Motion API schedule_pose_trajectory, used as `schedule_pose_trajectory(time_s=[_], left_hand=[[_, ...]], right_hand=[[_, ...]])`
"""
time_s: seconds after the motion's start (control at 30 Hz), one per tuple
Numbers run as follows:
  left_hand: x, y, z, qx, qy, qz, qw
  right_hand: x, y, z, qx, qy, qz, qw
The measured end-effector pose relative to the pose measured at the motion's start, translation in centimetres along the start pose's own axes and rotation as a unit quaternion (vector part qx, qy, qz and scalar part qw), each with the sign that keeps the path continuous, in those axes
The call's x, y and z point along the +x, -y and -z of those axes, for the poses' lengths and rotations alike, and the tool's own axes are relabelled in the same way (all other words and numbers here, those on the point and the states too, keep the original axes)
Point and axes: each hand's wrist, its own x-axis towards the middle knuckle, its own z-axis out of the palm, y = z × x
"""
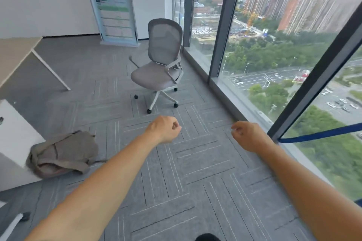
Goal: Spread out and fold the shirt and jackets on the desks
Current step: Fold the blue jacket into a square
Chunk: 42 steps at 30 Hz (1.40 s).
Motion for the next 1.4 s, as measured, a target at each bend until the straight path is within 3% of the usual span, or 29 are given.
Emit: schedule_pose_trajectory(time_s=[0.13, 0.4, 0.77, 1.13, 1.4], left_hand=[[10.8, 0.0, 0.3, 0.023, 0.043, -0.008, 0.999], [33.1, 0.3, 4.3, 0.044, 0.045, 0.037, 0.997], [59.8, 1.1, 8.6, -0.007, 0.019, 0.055, 0.998], [93.0, -0.8, 13.9, -0.013, 0.015, -0.021, 1.000], [111.9, 0.3, 15.7, 0.009, 0.002, 0.013, 1.000]], right_hand=[[9.9, -2.3, 0.5, 0.021, -0.008, -0.021, 1.000], [34.0, -5.5, 1.8, 0.068, -0.003, -0.012, 0.998], [63.6, -5.1, 7.8, 0.037, -0.022, 0.041, 0.998], [90.4, -7.0, 15.1, -0.024, -0.047, 0.021, 0.998], [110.6, -10.1, 14.7, -0.015, 0.005, 0.030, 0.999]])
